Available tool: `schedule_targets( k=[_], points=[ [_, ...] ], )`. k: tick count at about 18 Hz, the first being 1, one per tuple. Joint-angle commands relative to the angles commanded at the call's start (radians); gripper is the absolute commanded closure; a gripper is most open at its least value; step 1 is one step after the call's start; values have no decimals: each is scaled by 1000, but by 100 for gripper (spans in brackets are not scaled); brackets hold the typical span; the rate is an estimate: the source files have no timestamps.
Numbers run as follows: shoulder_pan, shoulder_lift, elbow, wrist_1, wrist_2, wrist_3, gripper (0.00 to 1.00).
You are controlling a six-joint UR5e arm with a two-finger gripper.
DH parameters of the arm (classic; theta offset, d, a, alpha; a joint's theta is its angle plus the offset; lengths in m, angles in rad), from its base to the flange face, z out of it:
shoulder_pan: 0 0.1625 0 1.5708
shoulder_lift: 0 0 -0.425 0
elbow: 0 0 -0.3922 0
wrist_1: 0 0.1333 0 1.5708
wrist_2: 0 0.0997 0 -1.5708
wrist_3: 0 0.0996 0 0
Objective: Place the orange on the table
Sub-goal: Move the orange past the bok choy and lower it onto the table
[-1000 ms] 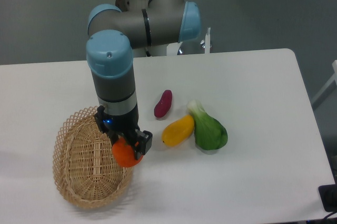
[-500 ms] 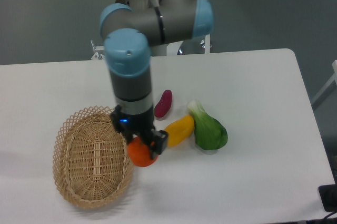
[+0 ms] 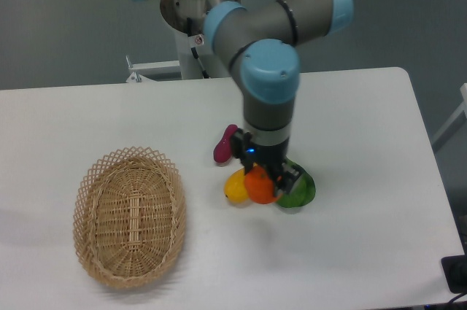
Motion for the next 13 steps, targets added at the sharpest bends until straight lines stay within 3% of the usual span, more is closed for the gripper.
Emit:
schedule_targets(
  k=[2, 9, 11, 13],
  points=[
    [46, 0, -52, 6, 0, 75, 30],
    [157, -11, -104, 26, 3, 261, 30],
    [177, -28, -131, 98, 5, 292, 30],
    [186, -49, -135, 123, 8, 292, 30]
  ],
)
